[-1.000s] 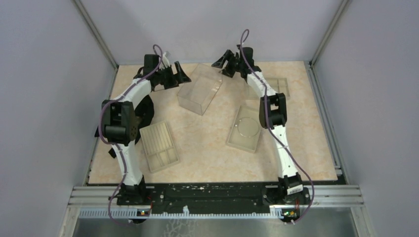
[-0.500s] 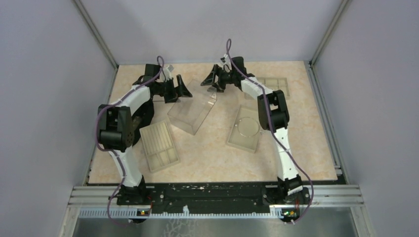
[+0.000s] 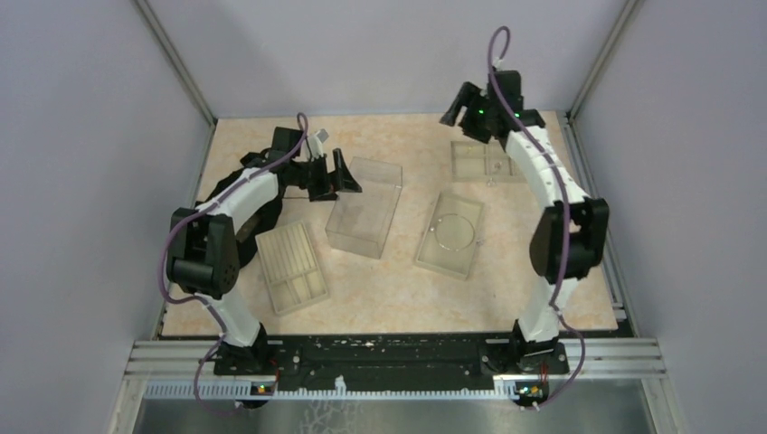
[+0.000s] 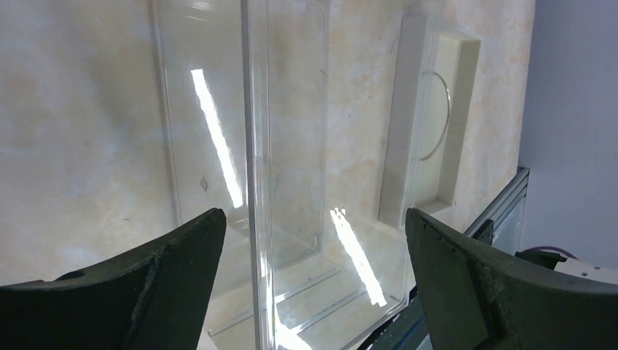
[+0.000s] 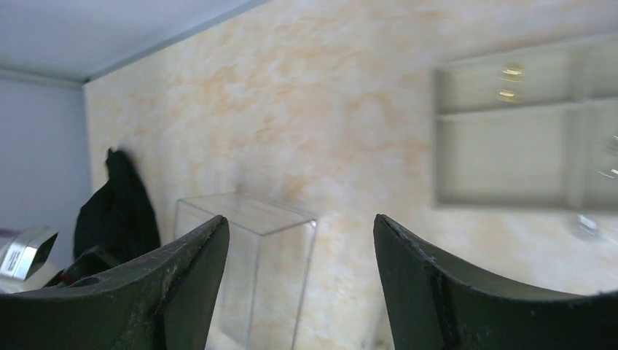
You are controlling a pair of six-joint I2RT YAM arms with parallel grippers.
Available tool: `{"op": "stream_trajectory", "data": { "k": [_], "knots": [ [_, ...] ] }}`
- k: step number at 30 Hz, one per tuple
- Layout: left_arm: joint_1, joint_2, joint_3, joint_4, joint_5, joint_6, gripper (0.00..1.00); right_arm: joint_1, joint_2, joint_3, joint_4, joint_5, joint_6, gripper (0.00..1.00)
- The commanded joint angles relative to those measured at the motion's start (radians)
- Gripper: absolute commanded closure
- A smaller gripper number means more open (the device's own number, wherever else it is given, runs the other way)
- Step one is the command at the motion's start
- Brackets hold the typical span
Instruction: Organize the mixed jewelry
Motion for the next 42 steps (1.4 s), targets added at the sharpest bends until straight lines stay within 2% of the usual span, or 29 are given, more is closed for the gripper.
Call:
{"op": "stream_trajectory", "data": {
  "k": [1,5,6,9,14,21,32,39,42],
  "knots": [
    [-0.055,-0.050,-0.042,0.021,0.005,-0.020,0.02,-0.025,-0.212,-0.226,-0.112,0.245,-0.056,0.28],
    [-0.063,-0.067,-0.059,0.013,-0.008,-0.012,0.02,-0.027,-0.308,-0.418,-0.180,0.336,-0.051,0.31],
    [-0.063,-0.070,-0.057,0.010,-0.012,-0.001,0.02,-0.026,-0.326,-0.469,-0.185,0.344,-0.045,0.34],
    [-0.063,-0.075,-0.043,-0.007,-0.041,0.028,0.02,-0.027,-0.365,-0.549,-0.175,0.376,-0.025,0.38],
    [-0.062,-0.060,-0.028,0.001,-0.056,0.051,0.02,-0.033,-0.340,-0.585,-0.192,0.440,-0.003,0.41],
    [-0.063,-0.003,0.003,0.029,-0.064,0.063,0.02,-0.045,-0.251,-0.614,-0.146,0.436,-0.020,0.47],
    [-0.064,0.109,0.107,0.055,-0.058,0.082,0.02,-0.087,-0.173,-0.671,-0.039,0.368,-0.052,0.69],
    [-0.074,0.203,0.222,0.072,-0.019,0.089,0.02,-0.089,-0.163,-0.679,-0.027,0.320,-0.085,0.99],
    [-0.088,0.231,0.257,0.096,0.006,0.088,0.02,-0.088,-0.178,-0.670,-0.036,0.300,-0.116,1.00]
  ]
}}
